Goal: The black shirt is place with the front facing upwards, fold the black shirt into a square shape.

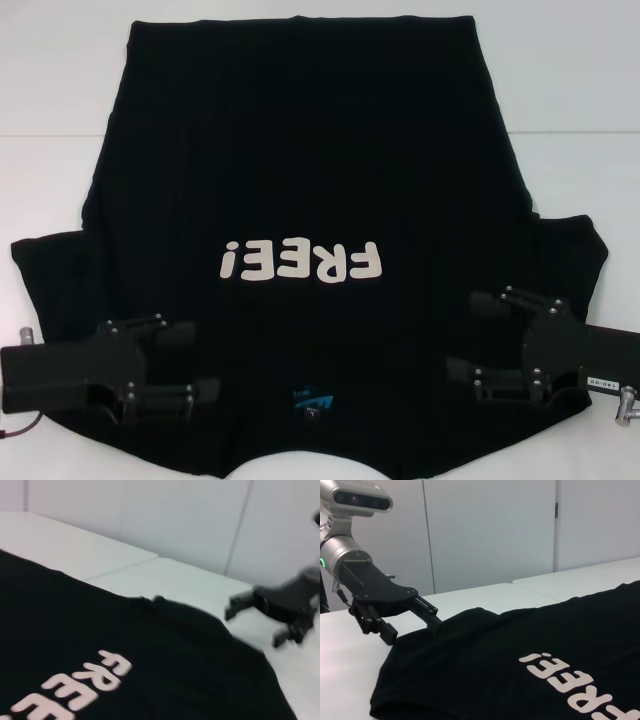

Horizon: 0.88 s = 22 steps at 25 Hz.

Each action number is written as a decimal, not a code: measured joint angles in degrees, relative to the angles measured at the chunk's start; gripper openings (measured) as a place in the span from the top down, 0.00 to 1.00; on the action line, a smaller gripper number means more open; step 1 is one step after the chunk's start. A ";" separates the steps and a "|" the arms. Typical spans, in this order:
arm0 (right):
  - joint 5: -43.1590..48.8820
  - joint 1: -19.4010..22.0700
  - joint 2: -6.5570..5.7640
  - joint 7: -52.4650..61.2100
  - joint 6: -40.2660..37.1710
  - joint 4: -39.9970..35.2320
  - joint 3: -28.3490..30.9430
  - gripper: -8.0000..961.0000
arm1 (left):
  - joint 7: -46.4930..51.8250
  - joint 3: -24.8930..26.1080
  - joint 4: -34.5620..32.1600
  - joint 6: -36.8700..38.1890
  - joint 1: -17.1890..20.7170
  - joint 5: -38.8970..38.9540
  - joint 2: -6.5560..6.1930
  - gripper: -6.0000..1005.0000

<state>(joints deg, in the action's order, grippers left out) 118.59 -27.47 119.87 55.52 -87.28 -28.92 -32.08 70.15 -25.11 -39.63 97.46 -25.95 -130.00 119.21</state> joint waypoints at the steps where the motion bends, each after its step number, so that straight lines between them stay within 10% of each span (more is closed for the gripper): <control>1: -0.01 -0.01 0.00 0.06 0.00 0.00 0.00 0.02 | 2.38 1.06 0.07 0.24 -0.26 0.10 -0.12 0.16; 5: -0.02 -0.08 0.00 0.21 0.00 0.00 0.00 0.02 | 17.11 6.60 0.43 0.84 -1.45 0.68 -1.62 0.16; 14: 0.01 -0.33 0.01 0.46 0.01 0.00 -0.40 0.02 | 45.84 8.54 2.51 1.86 -3.15 0.91 -9.43 0.16; 22: 0.01 -0.52 0.09 0.64 -0.11 0.09 -0.56 0.02 | 66.27 7.75 2.18 -3.85 -4.01 -3.17 -12.18 0.16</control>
<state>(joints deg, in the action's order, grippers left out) 118.60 -27.99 119.97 56.16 -87.39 -28.83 -32.64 136.42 -17.36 -37.45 93.60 -29.96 -133.17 107.03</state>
